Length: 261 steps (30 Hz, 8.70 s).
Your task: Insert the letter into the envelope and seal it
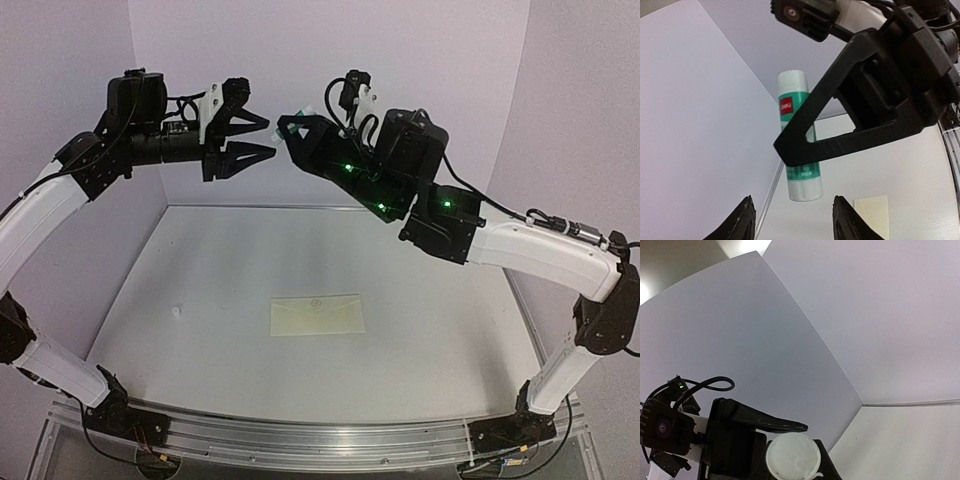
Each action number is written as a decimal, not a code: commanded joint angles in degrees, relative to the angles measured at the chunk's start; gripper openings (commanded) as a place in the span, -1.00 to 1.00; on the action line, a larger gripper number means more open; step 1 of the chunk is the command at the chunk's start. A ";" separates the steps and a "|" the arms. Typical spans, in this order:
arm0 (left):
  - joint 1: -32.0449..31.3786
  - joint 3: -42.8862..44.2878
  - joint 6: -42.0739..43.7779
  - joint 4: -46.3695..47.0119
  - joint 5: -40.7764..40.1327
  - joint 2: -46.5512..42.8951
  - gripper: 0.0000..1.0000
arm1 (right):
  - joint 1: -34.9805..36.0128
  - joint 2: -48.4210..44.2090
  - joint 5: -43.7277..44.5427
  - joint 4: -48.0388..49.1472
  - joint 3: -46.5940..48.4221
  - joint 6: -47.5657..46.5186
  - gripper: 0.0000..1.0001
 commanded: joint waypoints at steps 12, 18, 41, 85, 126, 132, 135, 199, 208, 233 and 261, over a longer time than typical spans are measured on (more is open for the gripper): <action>-0.61 1.60 -0.60 -0.02 2.18 0.26 -0.19 | 0.43 3.28 1.71 2.60 6.33 1.87 -1.00; -0.70 2.49 -0.95 0.25 0.94 0.58 -0.25 | 0.43 3.60 1.22 1.70 6.54 2.19 -1.00; -0.70 2.43 -2.13 0.41 1.26 0.55 -0.29 | 0.43 3.59 1.08 -0.78 6.61 2.13 -1.00; -0.93 5.91 -27.67 -1.16 51.87 6.80 -1.00 | -1.67 2.72 -68.74 -20.72 16.17 -47.91 -1.00; 10.00 -20.44 -18.92 1.93 20.81 -6.19 0.52 | -1.06 5.42 -20.57 -1.48 -1.12 -9.06 -1.00; 18.92 -20.30 -3.33 -15.08 12.88 0.14 0.54 | -1.13 0.76 -13.19 -5.47 -7.08 -10.26 -1.00; 26.75 -22.48 5.28 -21.23 8.43 2.04 0.54 | -1.08 -2.69 -9.20 -9.43 -10.22 -11.53 -1.00; 25.10 -2.42 2.26 -41.15 10.27 15.45 -1.00 | 0.80 1.91 -35.09 -30.89 -21.92 -33.20 -1.00; 18.09 2.80 12.89 -52.35 35.67 7.64 -1.00 | -2.66 1.06 -59.37 -33.58 -16.28 -16.67 -1.00; 3.26 -18.81 11.85 -41.09 27.37 -1.09 -1.00 | -2.83 -6.13 -47.28 -31.07 -17.22 -13.79 -1.00; -18.28 -46.31 16.32 3.84 -19.74 17.95 -0.92 | -2.83 -17.19 -21.81 -26.09 -29.19 -13.25 -1.00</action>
